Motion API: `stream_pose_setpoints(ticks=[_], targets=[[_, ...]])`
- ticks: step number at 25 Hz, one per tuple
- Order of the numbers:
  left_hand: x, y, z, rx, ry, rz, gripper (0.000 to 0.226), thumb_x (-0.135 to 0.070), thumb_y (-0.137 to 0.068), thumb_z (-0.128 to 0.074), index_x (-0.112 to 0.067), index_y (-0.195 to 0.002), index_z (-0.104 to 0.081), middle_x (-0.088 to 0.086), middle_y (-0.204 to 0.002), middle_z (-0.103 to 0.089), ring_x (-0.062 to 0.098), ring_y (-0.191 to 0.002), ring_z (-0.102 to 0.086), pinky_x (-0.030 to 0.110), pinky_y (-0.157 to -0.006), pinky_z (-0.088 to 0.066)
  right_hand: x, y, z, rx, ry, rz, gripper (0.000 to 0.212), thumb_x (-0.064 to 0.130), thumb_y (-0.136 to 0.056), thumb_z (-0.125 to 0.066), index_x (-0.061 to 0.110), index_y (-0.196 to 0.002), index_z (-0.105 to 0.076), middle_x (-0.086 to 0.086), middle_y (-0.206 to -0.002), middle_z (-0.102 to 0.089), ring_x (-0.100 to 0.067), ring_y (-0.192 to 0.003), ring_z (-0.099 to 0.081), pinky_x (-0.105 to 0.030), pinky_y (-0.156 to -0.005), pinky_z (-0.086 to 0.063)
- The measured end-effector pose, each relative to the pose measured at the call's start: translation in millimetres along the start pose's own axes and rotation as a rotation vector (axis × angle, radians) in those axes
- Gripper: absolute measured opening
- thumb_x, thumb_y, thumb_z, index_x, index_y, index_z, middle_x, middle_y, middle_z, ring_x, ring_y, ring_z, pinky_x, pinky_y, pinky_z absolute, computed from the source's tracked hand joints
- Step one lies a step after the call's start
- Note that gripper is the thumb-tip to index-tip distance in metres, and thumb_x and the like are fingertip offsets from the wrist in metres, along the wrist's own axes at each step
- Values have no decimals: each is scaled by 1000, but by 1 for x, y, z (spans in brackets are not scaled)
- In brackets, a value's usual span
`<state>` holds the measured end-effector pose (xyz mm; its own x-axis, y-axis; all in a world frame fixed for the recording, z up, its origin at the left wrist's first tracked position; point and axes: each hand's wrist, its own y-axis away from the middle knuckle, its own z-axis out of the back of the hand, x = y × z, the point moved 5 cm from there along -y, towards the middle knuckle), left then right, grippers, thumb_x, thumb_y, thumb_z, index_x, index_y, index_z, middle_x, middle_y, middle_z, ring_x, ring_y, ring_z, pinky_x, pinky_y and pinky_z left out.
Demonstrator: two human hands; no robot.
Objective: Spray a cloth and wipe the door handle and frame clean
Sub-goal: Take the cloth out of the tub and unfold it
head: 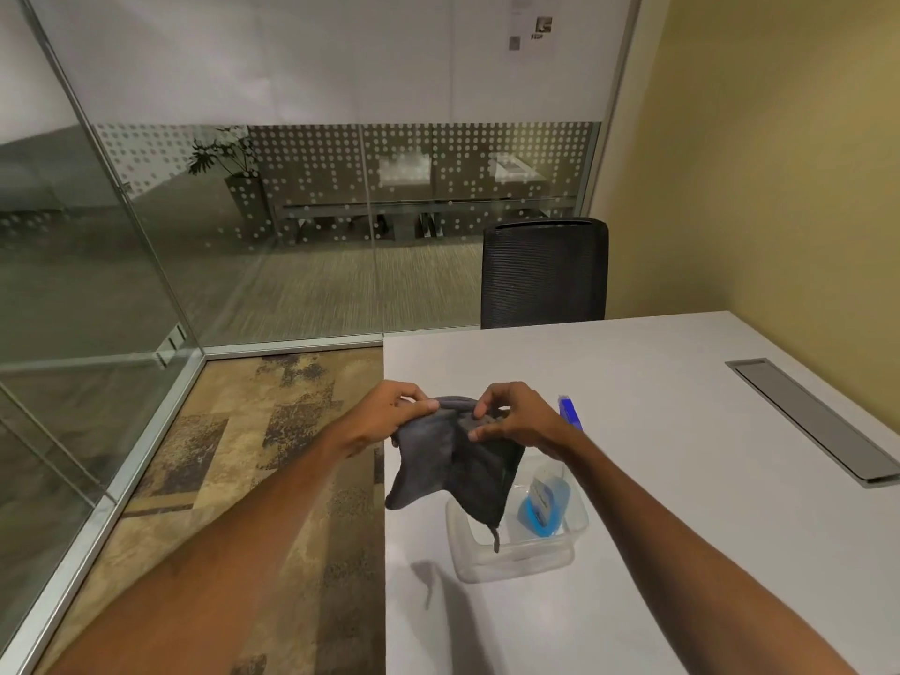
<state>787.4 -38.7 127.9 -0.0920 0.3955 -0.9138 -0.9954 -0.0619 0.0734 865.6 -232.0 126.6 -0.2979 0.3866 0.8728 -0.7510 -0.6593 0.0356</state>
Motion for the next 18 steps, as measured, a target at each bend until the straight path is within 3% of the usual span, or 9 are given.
stream_pose_setpoints(ticks=[2,4,6,9,11,15,18], targets=[[-5,4,3,96,-10,-15,26,-26,-75,-87,-11,-90,-73,-4,-56,-66,5,-48,-56,18,-45,-43,1,0,2,26,-66,-12,26,25,-75,-80,23,-92,-61,3,-98,-64,-18,-94,-63,-13,-66,-53],[-7,9,4,215,-143,-13,35,-27,-65,-91,-10,-92,-76,3,-71,-72,6,-63,-64,19,-58,-52,0,0,4,70,-111,-52,34,24,-75,-79,26,-100,-56,1,-100,-64,-19,-92,-64,-13,-64,-54],[-10,10,9,234,-244,-28,22,-17,-73,-87,-14,-92,-77,6,-85,-74,7,-76,-66,20,-69,-54,-1,1,6,161,-52,-92,34,22,-76,-79,28,-102,-56,3,-99,-65,-18,-92,-64,-13,-62,-54],[-23,8,18,145,-157,-47,14,-8,-84,-77,-22,-86,-76,-3,-84,-73,3,-79,-66,13,-68,-51,2,0,3,332,157,-106,26,19,-78,-76,33,-95,-62,10,-96,-65,-11,-91,-62,-11,-58,-51],[-31,6,14,118,-94,-46,13,-10,-87,-73,-22,-83,-75,-4,-83,-73,7,-81,-66,16,-67,-52,5,-2,-3,395,227,-103,30,19,-76,-76,34,-98,-61,11,-99,-64,-9,-91,-60,-12,-60,-47],[-42,-3,1,117,-43,-21,9,-14,-92,-69,-20,-87,-74,4,-90,-73,18,-86,-67,27,-73,-54,17,-4,-20,295,153,-18,44,46,-78,-72,34,-115,-52,10,-112,-59,-8,-94,-59,-13,-65,-46],[-54,-4,5,170,-195,-106,7,-16,-94,-68,-17,-99,-73,5,-97,-72,15,-91,-67,24,-76,-55,23,-6,-19,192,71,59,30,38,-88,-64,25,-115,-58,2,-113,-65,-13,-93,-63,-16,-71,-53]])
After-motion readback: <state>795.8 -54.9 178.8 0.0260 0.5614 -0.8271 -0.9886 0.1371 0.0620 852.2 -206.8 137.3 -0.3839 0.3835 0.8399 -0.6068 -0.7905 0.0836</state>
